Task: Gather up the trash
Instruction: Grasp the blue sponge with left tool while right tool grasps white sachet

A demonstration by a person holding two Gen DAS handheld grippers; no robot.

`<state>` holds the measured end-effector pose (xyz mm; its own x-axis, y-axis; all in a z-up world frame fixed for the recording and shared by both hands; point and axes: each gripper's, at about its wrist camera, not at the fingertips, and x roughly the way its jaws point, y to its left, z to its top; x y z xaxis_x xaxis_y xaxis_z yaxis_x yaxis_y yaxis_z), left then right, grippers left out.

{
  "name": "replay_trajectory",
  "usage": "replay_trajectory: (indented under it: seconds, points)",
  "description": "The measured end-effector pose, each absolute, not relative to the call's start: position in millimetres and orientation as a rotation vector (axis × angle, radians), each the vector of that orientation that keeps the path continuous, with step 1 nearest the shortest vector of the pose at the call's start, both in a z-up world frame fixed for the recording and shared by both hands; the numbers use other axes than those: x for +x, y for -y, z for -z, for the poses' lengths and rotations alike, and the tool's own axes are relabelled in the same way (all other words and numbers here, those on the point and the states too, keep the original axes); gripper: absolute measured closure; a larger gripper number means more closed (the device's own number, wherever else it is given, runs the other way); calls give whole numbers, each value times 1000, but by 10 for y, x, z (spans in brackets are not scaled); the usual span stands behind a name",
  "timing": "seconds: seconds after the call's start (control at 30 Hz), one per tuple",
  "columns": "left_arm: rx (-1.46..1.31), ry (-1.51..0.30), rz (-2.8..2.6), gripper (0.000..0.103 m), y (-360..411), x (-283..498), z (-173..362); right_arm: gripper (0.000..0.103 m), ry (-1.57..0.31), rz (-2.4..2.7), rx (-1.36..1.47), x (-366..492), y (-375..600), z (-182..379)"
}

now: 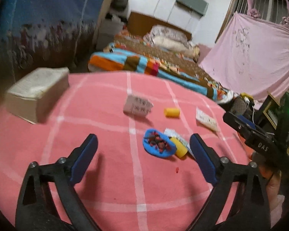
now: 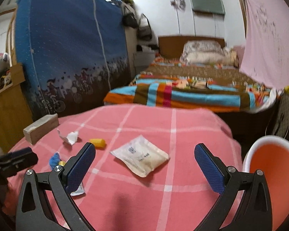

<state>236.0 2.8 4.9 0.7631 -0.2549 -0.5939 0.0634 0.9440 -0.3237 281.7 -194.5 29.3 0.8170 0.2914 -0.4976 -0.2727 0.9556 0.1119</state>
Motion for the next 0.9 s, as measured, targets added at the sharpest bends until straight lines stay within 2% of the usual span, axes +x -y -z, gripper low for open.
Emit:
replay_trajectory:
  seconds: [0.13, 0.27, 0.43, 0.53, 0.7, 0.77, 0.9]
  points:
    - [-269, -761, 230, 46, 89, 2455, 30, 0, -604, -303, 18, 2905, 1881, -229]
    - [-280, -794, 256, 55, 150, 2510, 45, 3, -680, -308, -22, 3020, 1778, -148]
    - [-325, -799, 273, 75, 40, 2541, 54, 7, -745, -324, -26, 3198, 1722, -96]
    - [-335, -802, 288, 79, 40, 2549, 54, 11, -801, -322, -58, 3286, 1656, -16]
    - [-322, -804, 285, 80, 52, 2560, 42, 31, -798, -322, -75, 3265, 1631, -8]
    - [-332, -801, 287, 81, 42, 2555, 40, 46, -792, -338, -70, 3250, 1643, -12]
    - [-345, -794, 289, 82, 28, 2552, 38, 54, -785, -355, -84, 3232, 1604, -20]
